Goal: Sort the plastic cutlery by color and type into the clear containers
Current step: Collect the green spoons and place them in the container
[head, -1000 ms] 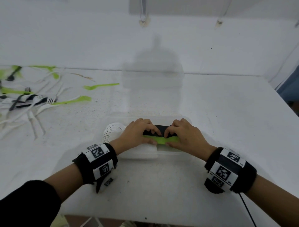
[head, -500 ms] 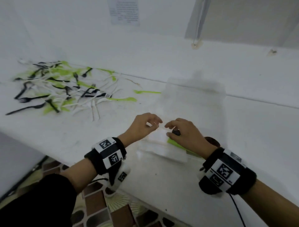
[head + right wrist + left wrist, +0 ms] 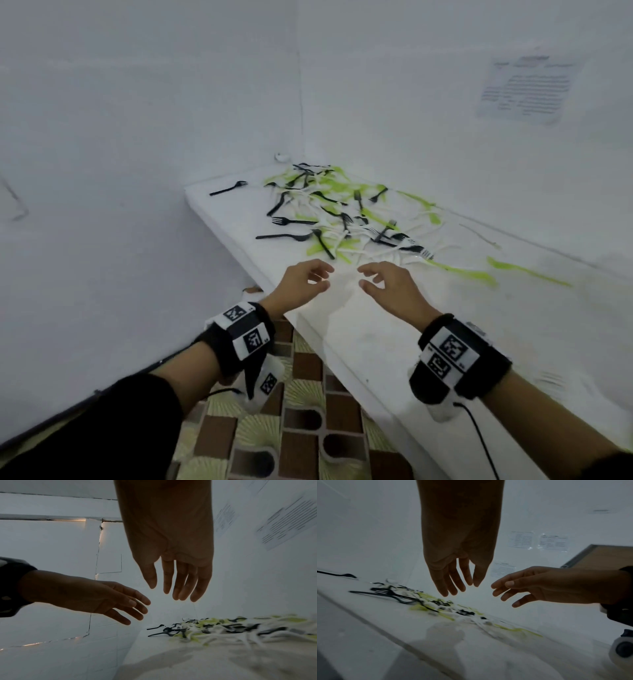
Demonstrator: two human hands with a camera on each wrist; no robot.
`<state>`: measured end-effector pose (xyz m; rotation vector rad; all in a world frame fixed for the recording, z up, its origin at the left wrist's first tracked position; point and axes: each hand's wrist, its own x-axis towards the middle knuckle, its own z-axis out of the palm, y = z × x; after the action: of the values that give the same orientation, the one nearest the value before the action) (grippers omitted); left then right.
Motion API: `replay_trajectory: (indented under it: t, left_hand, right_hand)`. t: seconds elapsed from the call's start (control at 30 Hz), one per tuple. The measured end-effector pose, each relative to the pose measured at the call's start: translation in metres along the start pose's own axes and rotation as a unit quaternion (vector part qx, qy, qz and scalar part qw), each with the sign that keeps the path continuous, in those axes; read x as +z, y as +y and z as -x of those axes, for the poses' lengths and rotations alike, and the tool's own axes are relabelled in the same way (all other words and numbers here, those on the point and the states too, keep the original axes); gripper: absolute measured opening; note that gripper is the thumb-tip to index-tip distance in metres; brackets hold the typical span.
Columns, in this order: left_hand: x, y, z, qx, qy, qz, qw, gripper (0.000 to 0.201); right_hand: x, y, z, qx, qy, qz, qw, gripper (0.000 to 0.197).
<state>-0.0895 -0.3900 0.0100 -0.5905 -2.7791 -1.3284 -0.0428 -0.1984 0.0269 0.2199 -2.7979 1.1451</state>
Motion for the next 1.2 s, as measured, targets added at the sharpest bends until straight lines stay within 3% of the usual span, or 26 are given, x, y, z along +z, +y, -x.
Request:
replay_trajectory:
  t: [0.23,0.57,0.97,1.2]
  left_hand:
    - [-0.071,-0.073,-0.041,-0.018,0.073,0.013,0.997,0.024]
    - [-0.128,-0.152,-0.122,-0.008,0.103,0.059,0.993,0.024]
    - [-0.196,-0.233,-0.297,0.029,0.048,0.061,0.997,0.023]
    - [-0.206,-0.271,-0.379,0.041,-0.009,0.073,0.996,0.023]
  right_hand:
    - [0.067,-0.044,-0.103,-0.013,-0.010,-0.002,1.000,0.034]
    - [0.126,-0.062,-0.241,-0.028,-0.006,0.013,1.000,0.032]
    - [0.165,-0.064,-0.417,-0.015,0.018,0.059,0.998,0.030]
    - [0.170,-0.054,-0.481,0.034,0.041,0.061,0.997,0.029]
